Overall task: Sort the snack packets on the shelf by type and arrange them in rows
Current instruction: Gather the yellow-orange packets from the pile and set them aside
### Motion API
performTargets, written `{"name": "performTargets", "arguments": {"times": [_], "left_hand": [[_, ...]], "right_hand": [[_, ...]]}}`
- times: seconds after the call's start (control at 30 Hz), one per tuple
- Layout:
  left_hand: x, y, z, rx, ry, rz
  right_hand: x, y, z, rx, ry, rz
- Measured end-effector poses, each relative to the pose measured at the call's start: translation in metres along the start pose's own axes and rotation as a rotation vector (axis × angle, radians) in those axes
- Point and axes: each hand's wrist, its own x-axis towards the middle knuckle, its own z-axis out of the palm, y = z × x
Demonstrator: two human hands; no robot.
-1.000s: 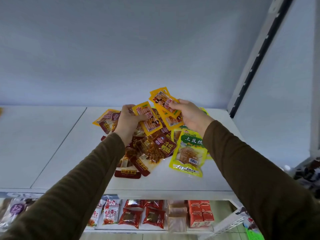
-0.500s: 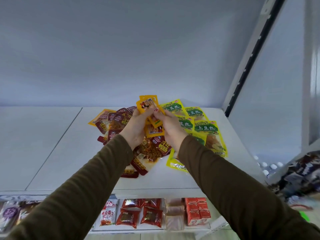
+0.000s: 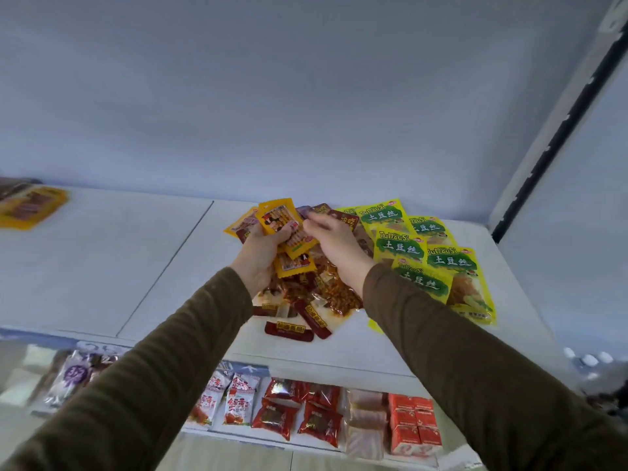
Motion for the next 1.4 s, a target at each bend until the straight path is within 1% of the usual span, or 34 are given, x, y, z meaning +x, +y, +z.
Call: {"name": "performTargets", "arguments": {"times": [0.17, 0.37, 0.53, 0.6, 0.73, 0.87, 1.0, 1.07, 1.1, 1.17, 1.23, 1.33, 1.4], "left_hand": [[0.003, 0.02, -0.069, 0.063, 0.117, -0.002], [0.016, 0.049, -0.141, 0.076, 0.14, -0.024], [0.035, 0.063, -0.178, 0.128, 0.078, -0.072], [0.043, 0.064, -0.186, 0.14, 0.05, -0.094], [0.056, 0.063, -0.195, 0.14, 0.01, -0.139], [0.067, 0.062, -0.195, 0.149, -0.028, -0.141], [0.075, 0.062, -0.199, 0.159, -0.026, -0.16], [0.079, 0.061, -0.202, 0.154, -0.026, -0.161], [0.081, 0.061, -0.203, 0.149, -0.025, -0.161], [0.084, 0.06, -0.205, 0.144, -0.021, -0.164], [0.086, 0.059, -0.206, 0.138, -0.014, -0.171], [0.089, 0.059, -0.208, 0.121, -0.011, -0.184], [0.091, 0.059, -0.208, 0.111, -0.009, -0.191]], "right_hand": [[0.032, -0.007, 0.045, -0.236, -0.019, -0.097], [0.081, -0.019, 0.088, -0.629, 0.006, -0.179], [0.114, -0.02, 0.11, -0.79, -0.03, -0.089], [0.122, -0.019, 0.117, -0.896, -0.046, -0.054], [0.135, -0.018, 0.127, -1.164, -0.109, 0.021], [0.147, -0.019, 0.138, -1.313, -0.153, 0.081], [0.16, -0.024, 0.145, -1.27, -0.134, 0.104], [0.165, -0.025, 0.146, -1.15, -0.103, 0.136], [0.168, -0.024, 0.146, -1.029, -0.073, 0.15], [0.172, -0.024, 0.144, -0.703, -0.004, 0.177], [0.174, -0.027, 0.14, -0.438, 0.069, 0.171], [0.171, -0.038, 0.132, -0.183, 0.187, 0.106], [0.166, -0.047, 0.126, -0.084, 0.237, 0.064]]}}
